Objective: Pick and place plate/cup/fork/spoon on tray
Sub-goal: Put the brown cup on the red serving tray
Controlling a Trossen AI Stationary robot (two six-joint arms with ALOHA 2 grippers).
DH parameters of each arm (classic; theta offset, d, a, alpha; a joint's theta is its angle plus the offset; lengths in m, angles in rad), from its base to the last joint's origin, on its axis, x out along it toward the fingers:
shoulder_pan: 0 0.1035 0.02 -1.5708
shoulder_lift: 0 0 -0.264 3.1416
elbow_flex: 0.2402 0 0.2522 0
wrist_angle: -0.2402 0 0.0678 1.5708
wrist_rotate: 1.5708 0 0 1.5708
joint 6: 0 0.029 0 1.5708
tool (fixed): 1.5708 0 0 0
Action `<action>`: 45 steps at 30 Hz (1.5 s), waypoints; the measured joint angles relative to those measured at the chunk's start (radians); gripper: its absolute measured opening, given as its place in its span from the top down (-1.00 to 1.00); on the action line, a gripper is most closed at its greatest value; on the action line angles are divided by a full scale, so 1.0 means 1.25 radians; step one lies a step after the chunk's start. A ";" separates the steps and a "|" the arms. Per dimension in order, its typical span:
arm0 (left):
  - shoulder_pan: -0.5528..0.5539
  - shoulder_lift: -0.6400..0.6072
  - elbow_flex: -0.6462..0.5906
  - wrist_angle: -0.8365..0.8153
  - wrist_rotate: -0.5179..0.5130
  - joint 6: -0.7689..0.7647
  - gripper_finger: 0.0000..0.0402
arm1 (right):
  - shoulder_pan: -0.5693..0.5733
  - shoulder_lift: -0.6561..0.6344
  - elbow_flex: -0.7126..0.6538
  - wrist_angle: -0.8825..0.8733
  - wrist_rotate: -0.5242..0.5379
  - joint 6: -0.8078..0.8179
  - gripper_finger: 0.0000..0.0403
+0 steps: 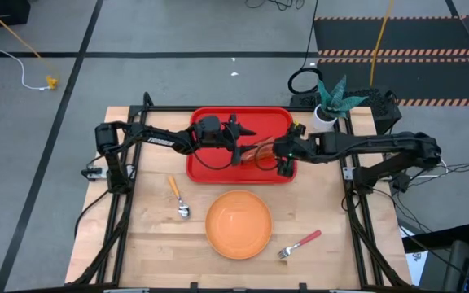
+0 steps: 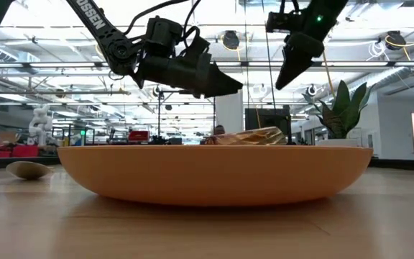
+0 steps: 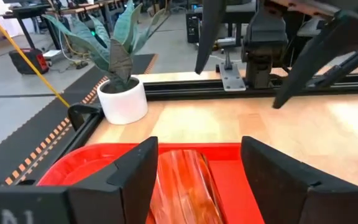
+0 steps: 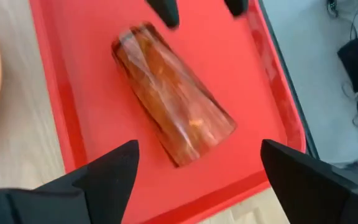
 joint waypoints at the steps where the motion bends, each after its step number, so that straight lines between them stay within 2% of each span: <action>1: 0.000 0.000 0.000 -0.007 0.000 0.000 -0.12 | -0.001 0.001 0.000 -0.003 0.000 0.007 -0.61; 5: 0.000 0.000 0.000 -0.066 0.000 0.000 -0.10 | -0.001 -0.008 -0.053 0.054 -0.002 0.008 -0.60; 10: 0.000 0.000 0.000 -0.154 0.000 -0.001 -0.09 | -0.034 -0.029 -0.180 0.186 -0.075 -0.001 -0.60; 14: -0.005 0.000 0.000 -0.210 0.000 0.000 -0.10 | -0.069 -0.036 -0.250 0.264 -0.090 -0.008 -0.60; 21: -0.005 0.000 0.000 -0.261 0.000 0.007 -0.09 | -0.129 -0.036 -0.344 0.395 -0.262 -0.024 -0.60; 25: -0.005 0.000 0.000 -0.262 0.000 0.013 -0.09 | -0.135 -0.035 -0.374 0.437 -0.272 -0.023 -0.51; 30: -0.005 0.000 0.000 -0.265 0.000 0.018 -0.09 | -0.135 -0.036 -0.375 0.441 -0.274 -0.016 -0.16; 36: -0.004 0.000 0.000 -0.259 -0.002 0.019 -0.09 | -0.135 -0.036 -0.375 0.441 -0.274 -0.022 0.55; 39: -0.004 -0.001 0.000 -0.259 -0.032 0.026 -0.09 | -0.134 -0.045 -0.375 0.446 -0.275 -0.051 0.88; 41: -0.004 -0.009 0.000 -0.260 -0.058 0.027 -0.09 | -0.133 -0.062 -0.372 0.452 -0.278 -0.066 0.95; 45: -0.004 -0.054 0.000 -0.257 -0.107 0.039 -0.09 | -0.134 -0.116 -0.347 0.450 -0.266 -0.086 0.93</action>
